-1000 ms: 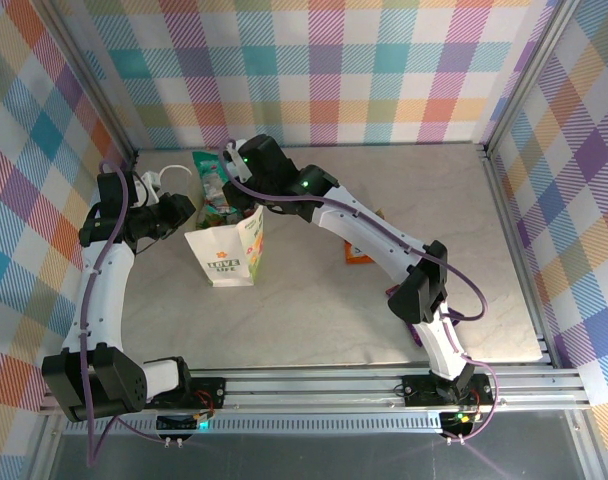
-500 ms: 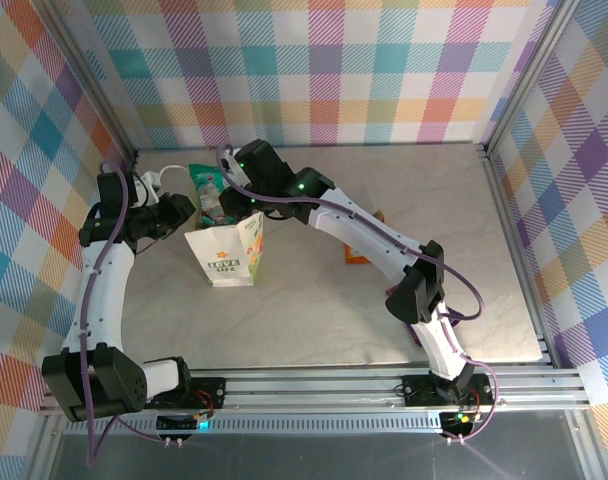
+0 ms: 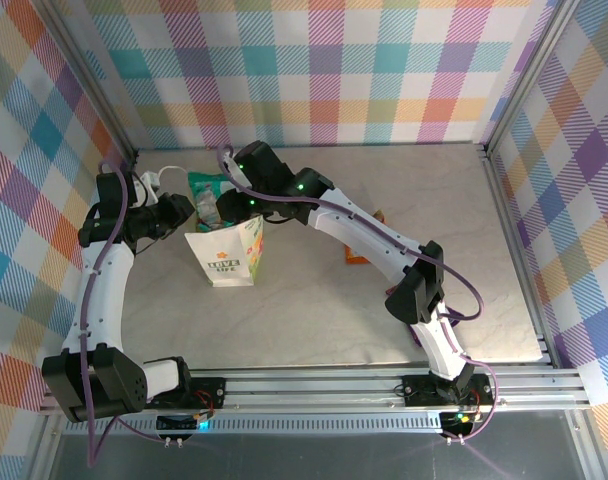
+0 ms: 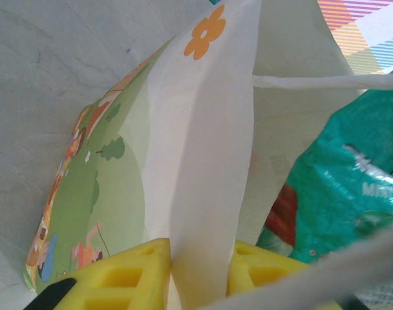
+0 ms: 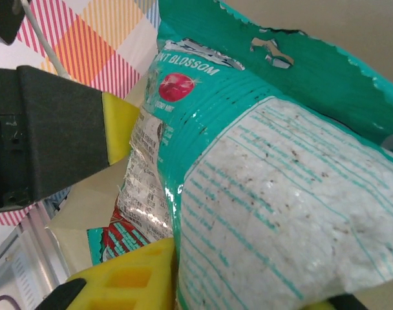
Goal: Place the snacks into the paper bag
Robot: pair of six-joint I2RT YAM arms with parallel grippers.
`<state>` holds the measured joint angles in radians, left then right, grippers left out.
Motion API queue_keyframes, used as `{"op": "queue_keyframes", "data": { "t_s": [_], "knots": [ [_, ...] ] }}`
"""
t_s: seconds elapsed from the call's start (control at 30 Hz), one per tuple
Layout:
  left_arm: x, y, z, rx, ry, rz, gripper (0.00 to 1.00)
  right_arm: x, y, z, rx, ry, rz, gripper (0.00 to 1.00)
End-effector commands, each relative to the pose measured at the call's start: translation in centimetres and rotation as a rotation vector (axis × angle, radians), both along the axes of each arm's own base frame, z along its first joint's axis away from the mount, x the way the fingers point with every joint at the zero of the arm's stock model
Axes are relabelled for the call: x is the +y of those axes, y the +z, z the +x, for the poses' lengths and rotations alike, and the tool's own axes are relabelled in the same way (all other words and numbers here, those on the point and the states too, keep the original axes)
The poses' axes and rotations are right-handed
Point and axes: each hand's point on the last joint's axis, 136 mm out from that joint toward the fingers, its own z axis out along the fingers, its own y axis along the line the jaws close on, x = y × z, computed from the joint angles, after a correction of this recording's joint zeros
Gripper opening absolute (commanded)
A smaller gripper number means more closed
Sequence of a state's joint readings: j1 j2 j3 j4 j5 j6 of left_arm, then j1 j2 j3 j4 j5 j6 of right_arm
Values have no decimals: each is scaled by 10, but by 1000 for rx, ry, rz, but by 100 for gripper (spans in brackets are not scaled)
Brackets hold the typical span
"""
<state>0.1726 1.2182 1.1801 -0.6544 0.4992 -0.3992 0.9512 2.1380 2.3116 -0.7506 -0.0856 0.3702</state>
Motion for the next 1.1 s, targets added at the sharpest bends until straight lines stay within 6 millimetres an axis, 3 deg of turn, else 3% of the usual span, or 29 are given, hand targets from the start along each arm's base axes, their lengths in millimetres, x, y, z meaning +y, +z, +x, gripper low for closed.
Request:
{"op": "queue_keyframes", "data": {
  "t_s": [0.0, 0.47, 1.07],
  "knots": [
    [2, 1, -9, 9, 3, 6, 26, 7, 19, -12, 31, 33, 61, 25],
    [3, 3, -12, 7, 7, 11, 26, -1, 14, -12, 41, 10, 20, 33],
    [4, 3, -12, 9, 10, 13, 27, -26, 59, -26, -58, 30, 65, 33]
  ]
}}
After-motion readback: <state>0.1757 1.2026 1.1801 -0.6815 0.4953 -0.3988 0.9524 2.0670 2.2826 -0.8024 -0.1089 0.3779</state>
